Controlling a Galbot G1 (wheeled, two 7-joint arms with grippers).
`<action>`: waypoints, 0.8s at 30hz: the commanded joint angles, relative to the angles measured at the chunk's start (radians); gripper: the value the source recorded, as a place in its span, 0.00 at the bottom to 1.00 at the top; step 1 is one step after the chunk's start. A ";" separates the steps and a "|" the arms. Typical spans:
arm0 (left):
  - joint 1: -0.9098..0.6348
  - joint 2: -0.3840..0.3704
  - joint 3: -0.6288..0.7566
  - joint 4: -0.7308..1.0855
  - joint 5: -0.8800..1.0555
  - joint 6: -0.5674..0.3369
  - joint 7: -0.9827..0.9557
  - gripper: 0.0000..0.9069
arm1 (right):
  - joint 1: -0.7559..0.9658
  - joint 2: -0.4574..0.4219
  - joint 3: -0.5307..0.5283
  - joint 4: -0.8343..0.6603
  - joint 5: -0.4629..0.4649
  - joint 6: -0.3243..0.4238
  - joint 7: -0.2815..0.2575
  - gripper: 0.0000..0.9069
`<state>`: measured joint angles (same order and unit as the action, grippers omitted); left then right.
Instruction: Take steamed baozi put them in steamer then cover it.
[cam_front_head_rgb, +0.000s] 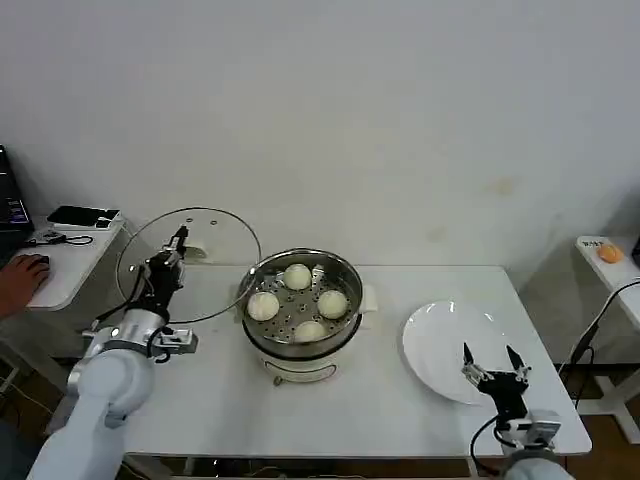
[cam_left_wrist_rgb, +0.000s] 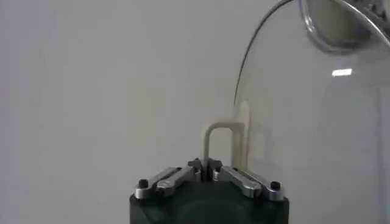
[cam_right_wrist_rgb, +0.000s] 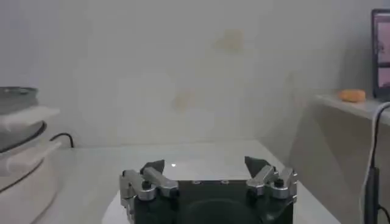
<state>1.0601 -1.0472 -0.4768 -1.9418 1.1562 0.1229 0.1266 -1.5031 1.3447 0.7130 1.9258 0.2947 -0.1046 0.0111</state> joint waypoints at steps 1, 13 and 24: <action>-0.039 -0.041 0.238 -0.114 0.109 0.162 0.109 0.00 | 0.032 0.016 -0.029 -0.005 -0.037 0.002 0.001 1.00; -0.158 -0.156 0.553 0.004 0.152 0.424 0.121 0.00 | 0.054 0.018 -0.038 -0.017 -0.047 0.007 0.001 1.00; -0.200 -0.315 0.507 0.109 0.234 0.469 0.141 0.00 | 0.112 0.005 -0.056 -0.069 -0.048 -0.002 0.002 1.00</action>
<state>0.9070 -1.2241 -0.0413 -1.9134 1.3255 0.4889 0.2373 -1.4319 1.3580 0.6706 1.8878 0.2475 -0.1006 0.0126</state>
